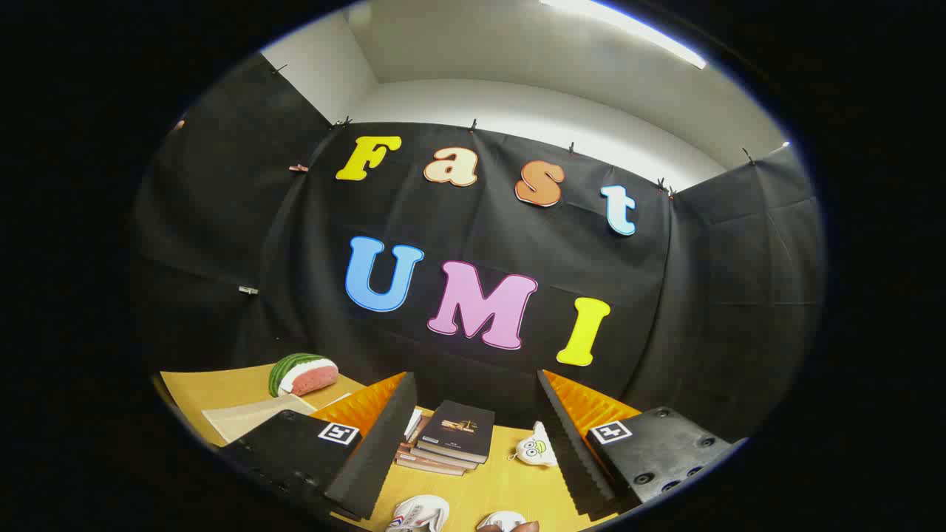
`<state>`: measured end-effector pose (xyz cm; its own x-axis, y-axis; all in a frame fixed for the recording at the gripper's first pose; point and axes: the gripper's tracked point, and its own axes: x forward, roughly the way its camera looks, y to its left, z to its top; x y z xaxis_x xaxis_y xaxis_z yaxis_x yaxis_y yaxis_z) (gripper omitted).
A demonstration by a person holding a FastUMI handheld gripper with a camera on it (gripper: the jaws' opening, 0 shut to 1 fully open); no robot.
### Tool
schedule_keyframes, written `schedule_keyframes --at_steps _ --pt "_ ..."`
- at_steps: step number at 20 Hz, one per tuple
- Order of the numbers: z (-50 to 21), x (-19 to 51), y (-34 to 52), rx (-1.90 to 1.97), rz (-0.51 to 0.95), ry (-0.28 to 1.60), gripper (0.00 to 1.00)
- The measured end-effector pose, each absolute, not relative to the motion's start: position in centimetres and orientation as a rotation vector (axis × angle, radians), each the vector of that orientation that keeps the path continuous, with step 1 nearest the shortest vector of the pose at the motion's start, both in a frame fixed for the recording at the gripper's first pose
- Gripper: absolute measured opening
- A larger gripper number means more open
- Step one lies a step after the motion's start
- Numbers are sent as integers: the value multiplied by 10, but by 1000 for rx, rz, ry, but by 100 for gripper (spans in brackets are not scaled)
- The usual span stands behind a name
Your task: Open the storage box then place both shoes into the box .Put the left shoe in first, then the right shoe, with the right side of both shoes facing outward in a uniform manner.
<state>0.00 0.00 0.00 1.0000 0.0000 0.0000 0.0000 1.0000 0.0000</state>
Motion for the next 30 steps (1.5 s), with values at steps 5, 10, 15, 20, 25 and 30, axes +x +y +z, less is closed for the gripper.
schedule_keyframes --at_steps 5,10,15,20,25,30 --pt "-4 0 0 9 5 8 97" --pt "-4 0 0 16 0 14 97" --pt "-13 3 2 38 -1 36 97" --pt "-35 5 36 151 154 135 96" --pt "-61 0 82 338 362 296 97" --pt "-98 -14 119 607 541 532 98"
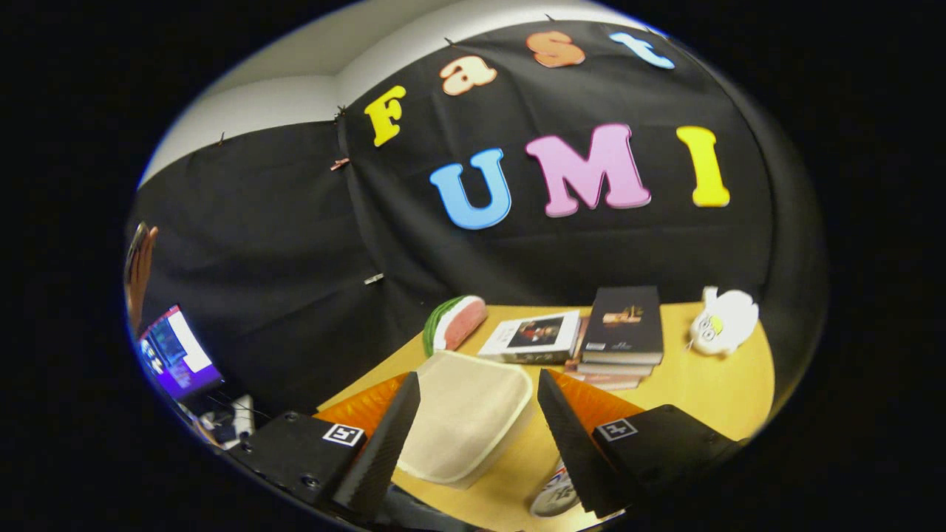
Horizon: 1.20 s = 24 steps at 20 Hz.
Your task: Open the storage box then place both shoes into the box .Put the left shoe in first, then the right shoe, with the right side of both shoes facing outward in a uniform manner.
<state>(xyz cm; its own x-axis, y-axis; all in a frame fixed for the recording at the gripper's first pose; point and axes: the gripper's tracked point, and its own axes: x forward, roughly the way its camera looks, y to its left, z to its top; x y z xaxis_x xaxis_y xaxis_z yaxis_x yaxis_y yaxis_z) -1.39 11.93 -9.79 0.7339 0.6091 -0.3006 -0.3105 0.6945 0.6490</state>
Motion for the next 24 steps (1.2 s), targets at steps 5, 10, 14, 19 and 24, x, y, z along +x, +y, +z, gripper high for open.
schedule_keyframes --at_steps 5,10,14,19,24 --pt "-148 -33 146 840 619 821 97" --pt "-202 -36 161 1038 587 999 98" --pt "-233 -39 176 1157 584 1080 97" --pt "-247 -39 198 1292 613 1124 97" --pt "-258 -30 218 1398 635 1136 97"
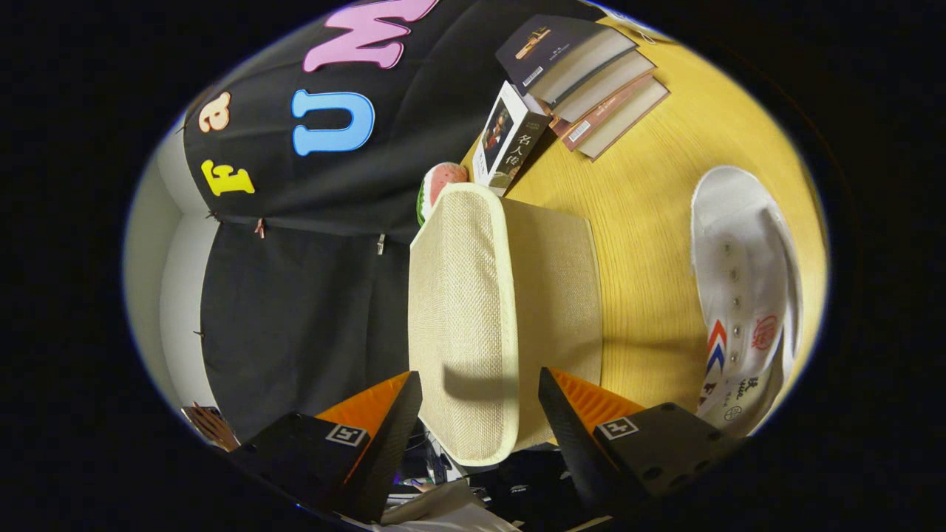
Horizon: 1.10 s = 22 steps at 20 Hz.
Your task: Open the storage box then place both shoes into the box .Put the left shoe in first, then the right shoe, with the right side of both shoes facing outward in a uniform manner.
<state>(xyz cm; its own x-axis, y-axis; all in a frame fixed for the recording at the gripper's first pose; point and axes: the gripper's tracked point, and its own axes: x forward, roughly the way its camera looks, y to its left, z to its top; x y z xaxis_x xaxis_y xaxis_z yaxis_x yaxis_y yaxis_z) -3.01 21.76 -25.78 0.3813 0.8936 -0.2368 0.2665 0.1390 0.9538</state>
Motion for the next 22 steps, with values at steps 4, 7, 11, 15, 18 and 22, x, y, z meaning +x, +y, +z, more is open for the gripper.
schedule_keyframes --at_steps 4,7,11,15,18,22 --pt "-257 -32 227 1428 667 1146 95" --pt "-257 -36 229 1429 683 1148 71" --pt "-250 -34 212 1429 666 1104 24" --pt "-215 -24 204 1442 683 990 5" --pt "-181 -21 209 1382 724 936 5" --pt "-129 -10 225 1214 772 868 5"
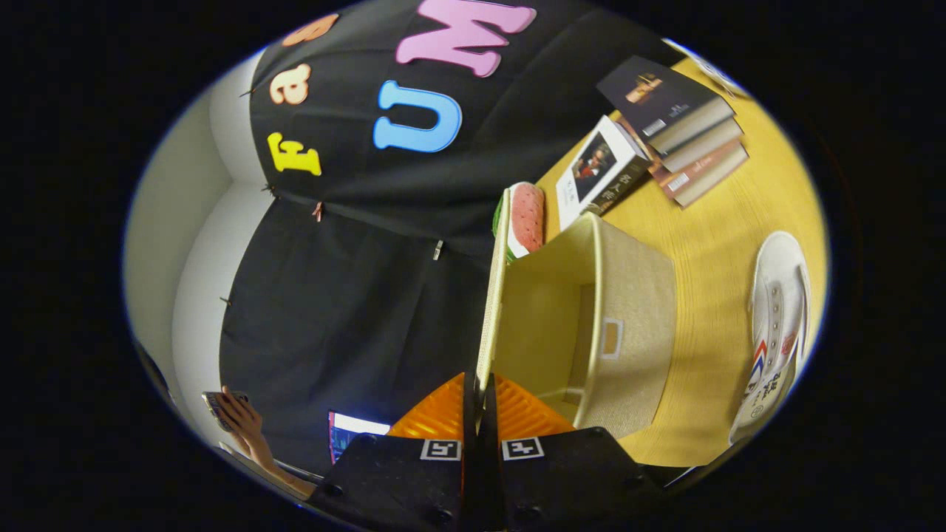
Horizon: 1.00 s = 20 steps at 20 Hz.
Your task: Open the storage box then place both shoes into the box .Put the left shoe in first, then the right shoe, with the right side of both shoes facing outward in a uniform manner.
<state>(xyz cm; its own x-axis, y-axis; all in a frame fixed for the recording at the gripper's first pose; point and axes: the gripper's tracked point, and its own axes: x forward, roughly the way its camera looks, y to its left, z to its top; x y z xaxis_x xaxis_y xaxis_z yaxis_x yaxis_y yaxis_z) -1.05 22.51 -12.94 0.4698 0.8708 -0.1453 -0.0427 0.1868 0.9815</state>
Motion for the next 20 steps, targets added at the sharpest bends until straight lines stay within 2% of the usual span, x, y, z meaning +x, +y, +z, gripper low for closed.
schedule_keyframes --at_steps 5,12,14,15,16,17,20 --pt "-65 6 272 1066 870 799 7" --pt "-32 24 347 1049 940 801 7" --pt "-24 21 366 993 987 780 17" --pt "-20 19 378 962 1018 775 30" --pt "-20 17 387 940 1038 776 37" --pt "-18 14 396 924 1056 782 50" --pt "-20 6 420 893 1083 806 72"
